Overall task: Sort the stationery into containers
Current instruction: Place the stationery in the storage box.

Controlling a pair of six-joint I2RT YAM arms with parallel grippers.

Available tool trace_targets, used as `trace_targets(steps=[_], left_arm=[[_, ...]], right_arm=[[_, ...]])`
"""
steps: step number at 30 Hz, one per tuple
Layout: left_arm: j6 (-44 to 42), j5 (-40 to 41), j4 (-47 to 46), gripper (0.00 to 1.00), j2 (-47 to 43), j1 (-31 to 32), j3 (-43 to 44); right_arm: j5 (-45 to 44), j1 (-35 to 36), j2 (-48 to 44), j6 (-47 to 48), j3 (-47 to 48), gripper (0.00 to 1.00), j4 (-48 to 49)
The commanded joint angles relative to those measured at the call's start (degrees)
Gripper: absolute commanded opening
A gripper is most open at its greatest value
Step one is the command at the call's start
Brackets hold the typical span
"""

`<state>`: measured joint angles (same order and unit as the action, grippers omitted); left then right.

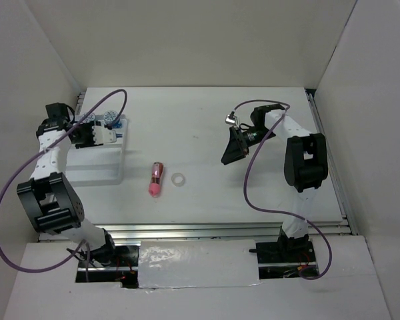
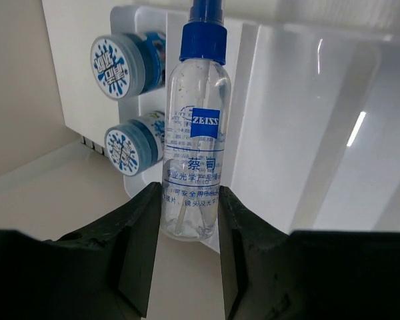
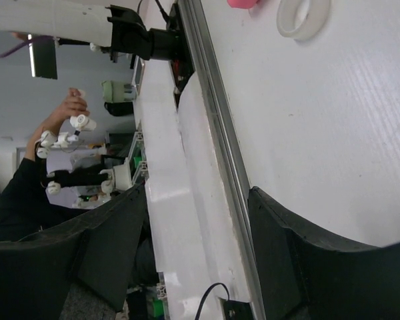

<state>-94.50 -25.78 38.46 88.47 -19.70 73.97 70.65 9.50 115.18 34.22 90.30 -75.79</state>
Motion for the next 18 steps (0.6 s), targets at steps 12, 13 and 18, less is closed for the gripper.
trace_targets(steps=[12, 13, 18], left_arm=[[-9.0, 0.2, -9.6, 0.01, 13.4, -4.1, 7.5], [-8.9, 0.9, -11.8, 0.01, 14.2, -4.1, 7.3], [-8.9, 2.8, -16.4, 0.08, 17.0, -3.9, 6.8]], right_arm=[[0.9, 1.2, 3.1, 0.5, 0.7, 0.69, -6.8], [0.9, 1.5, 3.3, 0.4, 0.8, 0.69, -6.8], [1.1, 2.1, 4.2, 0.1, 1.1, 0.69, -6.8]])
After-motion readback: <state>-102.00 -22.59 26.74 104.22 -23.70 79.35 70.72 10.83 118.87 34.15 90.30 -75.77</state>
